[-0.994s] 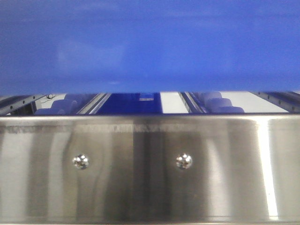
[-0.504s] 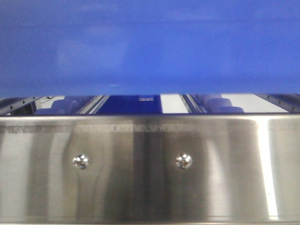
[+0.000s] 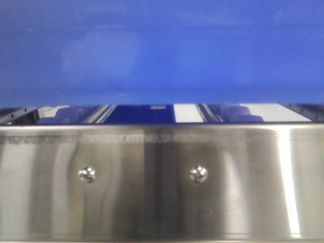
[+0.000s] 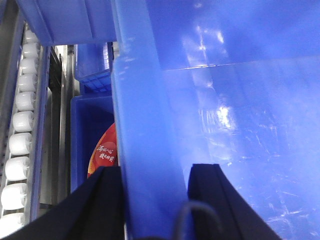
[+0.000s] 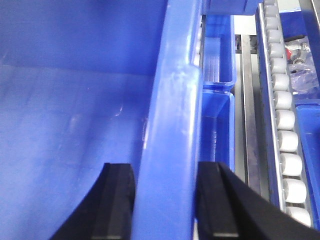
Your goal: Move blue bin to conveyor side
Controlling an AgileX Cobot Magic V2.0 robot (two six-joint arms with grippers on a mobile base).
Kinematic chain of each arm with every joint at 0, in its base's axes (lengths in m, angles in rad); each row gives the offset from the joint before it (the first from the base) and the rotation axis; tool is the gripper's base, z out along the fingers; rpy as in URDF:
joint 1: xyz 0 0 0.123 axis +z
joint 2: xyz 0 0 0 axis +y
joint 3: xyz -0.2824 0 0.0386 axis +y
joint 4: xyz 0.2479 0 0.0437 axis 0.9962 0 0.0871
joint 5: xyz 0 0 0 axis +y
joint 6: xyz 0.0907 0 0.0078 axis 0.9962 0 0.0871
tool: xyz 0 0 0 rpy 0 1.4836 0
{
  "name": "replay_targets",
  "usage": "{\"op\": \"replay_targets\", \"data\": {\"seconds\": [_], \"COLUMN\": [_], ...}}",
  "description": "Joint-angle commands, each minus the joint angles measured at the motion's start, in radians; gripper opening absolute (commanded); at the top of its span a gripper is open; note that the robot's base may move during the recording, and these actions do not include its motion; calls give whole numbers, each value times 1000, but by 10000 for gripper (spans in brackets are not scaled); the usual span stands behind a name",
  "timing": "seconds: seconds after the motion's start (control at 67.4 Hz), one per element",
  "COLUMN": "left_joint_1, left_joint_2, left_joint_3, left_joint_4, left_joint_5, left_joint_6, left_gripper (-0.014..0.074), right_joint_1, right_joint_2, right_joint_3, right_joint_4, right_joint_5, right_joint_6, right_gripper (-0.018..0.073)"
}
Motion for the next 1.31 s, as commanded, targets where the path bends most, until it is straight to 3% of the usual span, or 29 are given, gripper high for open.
{"op": "replay_targets", "data": {"seconds": [0.0, 0.653, 1.291], "left_joint_1": [-2, -2, -2], "left_joint_2": [-19, -19, -19], "left_joint_3": [-12, -12, -12], "left_joint_4": [38, 38, 38], "left_joint_5": [-75, -75, -117], "left_joint_6": [21, 21, 21], "left_gripper": [-20, -20, -20], "right_joint_1": [-5, -5, -5], "right_joint_2": [-23, -23, -23], "right_joint_3": [-15, -15, -15], "right_joint_4": [-74, -74, -74], "right_joint_5": [-82, -185, -187], "right_joint_6": [-26, -26, -26], "right_gripper": [-78, -78, -78]}}
